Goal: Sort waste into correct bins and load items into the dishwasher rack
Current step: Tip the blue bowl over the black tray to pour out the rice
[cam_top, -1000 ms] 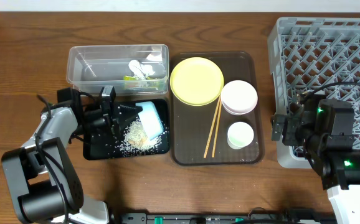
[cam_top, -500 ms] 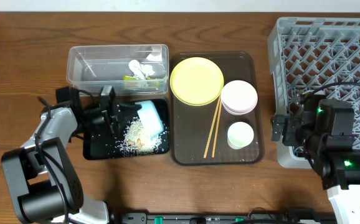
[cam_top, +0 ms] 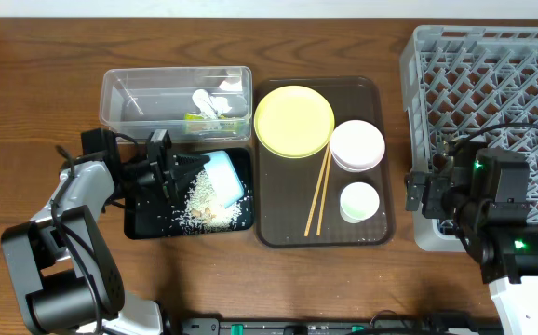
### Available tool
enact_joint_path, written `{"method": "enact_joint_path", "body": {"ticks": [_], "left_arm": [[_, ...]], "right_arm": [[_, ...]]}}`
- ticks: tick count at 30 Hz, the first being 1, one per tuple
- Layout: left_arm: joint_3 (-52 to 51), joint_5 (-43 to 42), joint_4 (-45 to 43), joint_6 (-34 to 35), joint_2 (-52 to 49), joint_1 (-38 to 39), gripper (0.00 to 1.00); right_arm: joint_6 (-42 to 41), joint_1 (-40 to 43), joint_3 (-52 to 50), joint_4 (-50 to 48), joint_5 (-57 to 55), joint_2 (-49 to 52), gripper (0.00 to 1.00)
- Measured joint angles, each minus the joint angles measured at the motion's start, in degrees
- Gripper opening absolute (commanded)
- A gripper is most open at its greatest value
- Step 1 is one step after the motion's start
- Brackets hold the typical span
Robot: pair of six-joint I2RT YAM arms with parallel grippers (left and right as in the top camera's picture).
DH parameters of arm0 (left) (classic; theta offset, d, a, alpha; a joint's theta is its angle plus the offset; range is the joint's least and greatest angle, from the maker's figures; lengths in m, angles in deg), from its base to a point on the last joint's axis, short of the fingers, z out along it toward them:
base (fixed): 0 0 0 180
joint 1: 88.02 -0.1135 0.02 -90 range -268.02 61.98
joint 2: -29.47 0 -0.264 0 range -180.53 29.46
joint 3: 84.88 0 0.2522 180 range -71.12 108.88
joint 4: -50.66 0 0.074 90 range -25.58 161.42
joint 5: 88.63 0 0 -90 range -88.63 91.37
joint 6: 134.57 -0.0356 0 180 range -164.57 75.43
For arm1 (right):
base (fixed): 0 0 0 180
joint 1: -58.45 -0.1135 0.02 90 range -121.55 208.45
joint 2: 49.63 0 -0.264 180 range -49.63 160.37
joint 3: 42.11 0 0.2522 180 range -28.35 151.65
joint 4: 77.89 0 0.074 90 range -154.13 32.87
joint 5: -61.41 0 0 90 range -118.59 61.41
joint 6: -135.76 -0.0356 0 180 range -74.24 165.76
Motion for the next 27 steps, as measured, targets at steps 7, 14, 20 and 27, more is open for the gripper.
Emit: {"method": "enact_joint_path", "body": {"ticks": [7,14,20,27], "left_arm": [[0.00,-0.02,1.18,4.15,0.00,-0.11,0.06],[-0.04,-0.02,-2.27,-1.95,0.26,-0.11,0.06],[-0.04,2.19,-2.69,-8.68,4.13,0.44,0.06],[-0.04,3.54,-3.65,-8.39,8.15,1.40,0.06]], "right_arm": [[0.00,0.00,0.00,0.00,0.00,0.00,0.99],[0.00,0.00,0.00,0.02,0.00,0.00,0.99],[0.00,0.00,0.00,0.00,0.00,0.00,0.99],[0.00,0.00,0.00,0.02,0.00,0.00,0.99]]}}
